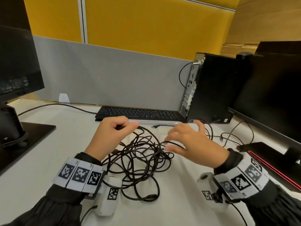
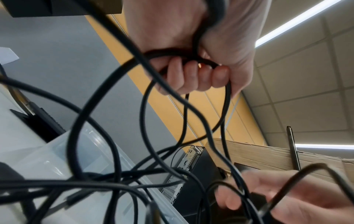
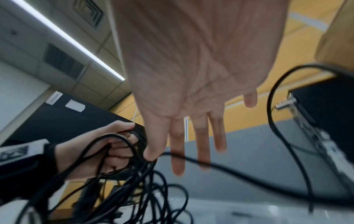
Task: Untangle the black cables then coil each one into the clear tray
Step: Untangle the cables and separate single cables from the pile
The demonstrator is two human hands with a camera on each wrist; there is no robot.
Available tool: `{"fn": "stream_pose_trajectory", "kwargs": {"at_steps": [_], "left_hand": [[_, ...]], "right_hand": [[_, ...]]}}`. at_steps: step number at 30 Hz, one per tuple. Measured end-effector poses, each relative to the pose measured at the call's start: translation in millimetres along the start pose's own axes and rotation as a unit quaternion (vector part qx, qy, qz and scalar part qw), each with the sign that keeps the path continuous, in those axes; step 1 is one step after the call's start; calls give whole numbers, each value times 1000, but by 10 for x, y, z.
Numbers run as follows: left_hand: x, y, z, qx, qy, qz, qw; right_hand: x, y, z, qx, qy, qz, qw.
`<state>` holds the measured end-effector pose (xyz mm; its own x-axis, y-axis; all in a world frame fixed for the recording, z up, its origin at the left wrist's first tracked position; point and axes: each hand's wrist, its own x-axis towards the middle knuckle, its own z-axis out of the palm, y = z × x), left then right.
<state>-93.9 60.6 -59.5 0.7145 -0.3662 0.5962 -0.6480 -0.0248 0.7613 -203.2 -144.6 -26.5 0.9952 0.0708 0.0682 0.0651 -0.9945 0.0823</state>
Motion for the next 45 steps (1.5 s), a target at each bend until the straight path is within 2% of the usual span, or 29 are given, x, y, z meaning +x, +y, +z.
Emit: {"fn": "stream_pose_trajectory", "kwargs": {"at_steps": [2, 5, 7, 10, 12, 15, 17, 18, 20, 22, 24, 27, 30, 36, 40, 43, 45], "left_hand": [[4, 18, 2, -23, 34, -3, 999], [32, 30, -12, -56, 73, -26, 995], [48, 29, -25, -65, 72, -51, 994], [47, -32, -23, -20, 32, -95, 995], [41, -99, -4, 20, 28, -104, 994], [31, 11, 3, 57, 78, -25, 995], [-16, 203, -1, -43, 77, 41, 995], [-54, 298, -1, -86, 42, 65, 993], [-133, 436, 21, -95, -84, 83, 988], [-169, 420, 76, -15, -220, 68, 973], [-169, 316, 118, 127, -314, 71, 938], [-164, 195, 121, 272, -401, 22, 875], [-170, 172, 132, 306, -408, 3, 860], [-163, 154, 133, 329, -392, 29, 859], [-142, 122, 110, 214, -381, 12, 899], [-116, 111, 101, 129, -342, -15, 931], [-108, 113, 95, 74, -332, -30, 940]], "right_hand": [[4, 21, 11, 91, 10, -38, 995], [18, 66, -46, 196, 155, -78, 965], [17, 53, -130, 209, 213, -90, 950], [30, 9, -216, 178, 213, -108, 955], [43, -8, -228, 151, 193, -100, 964], [78, -30, -217, 133, 177, -70, 973], [133, -44, -202, 141, 165, -47, 975], [169, -50, -199, 149, 154, -33, 976], [248, -53, -204, 166, 129, -8, 978], [315, -42, -230, 177, 105, 3, 979], [349, -34, -265, 181, 78, 9, 980], [359, -15, -293, 215, 47, 29, 975], [351, 0, -280, 251, 19, 57, 966], [318, 39, -301, 316, -24, 93, 944], [223, 122, -311, 369, -24, 113, 922], [140, 215, -263, 316, 16, 104, 943], [68, 238, -202, 253, 57, 80, 963]]}}
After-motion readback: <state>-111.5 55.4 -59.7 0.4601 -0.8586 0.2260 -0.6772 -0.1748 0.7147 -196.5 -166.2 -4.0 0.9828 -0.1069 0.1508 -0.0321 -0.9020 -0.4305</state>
